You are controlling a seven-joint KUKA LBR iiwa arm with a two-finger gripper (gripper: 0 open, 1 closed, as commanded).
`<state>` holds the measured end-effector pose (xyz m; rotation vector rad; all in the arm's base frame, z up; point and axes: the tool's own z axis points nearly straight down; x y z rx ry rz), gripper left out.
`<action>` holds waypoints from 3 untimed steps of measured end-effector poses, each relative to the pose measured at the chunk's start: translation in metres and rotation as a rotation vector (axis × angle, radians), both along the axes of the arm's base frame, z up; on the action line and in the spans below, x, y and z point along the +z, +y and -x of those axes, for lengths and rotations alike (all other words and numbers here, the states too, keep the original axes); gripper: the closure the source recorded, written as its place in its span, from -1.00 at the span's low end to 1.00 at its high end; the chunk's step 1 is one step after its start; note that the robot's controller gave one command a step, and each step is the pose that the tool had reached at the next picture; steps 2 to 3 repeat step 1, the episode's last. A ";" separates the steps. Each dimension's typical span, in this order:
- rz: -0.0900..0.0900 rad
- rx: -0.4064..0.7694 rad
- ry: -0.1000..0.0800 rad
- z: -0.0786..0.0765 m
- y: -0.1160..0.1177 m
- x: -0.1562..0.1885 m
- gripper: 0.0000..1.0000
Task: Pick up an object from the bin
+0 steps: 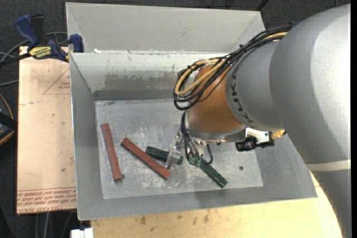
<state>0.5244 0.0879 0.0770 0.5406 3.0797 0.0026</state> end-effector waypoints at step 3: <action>-0.001 -0.026 0.013 -0.001 -0.030 0.136 1.00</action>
Offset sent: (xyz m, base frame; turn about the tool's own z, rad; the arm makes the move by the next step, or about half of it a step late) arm 0.0000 0.0000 0.0000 0.0000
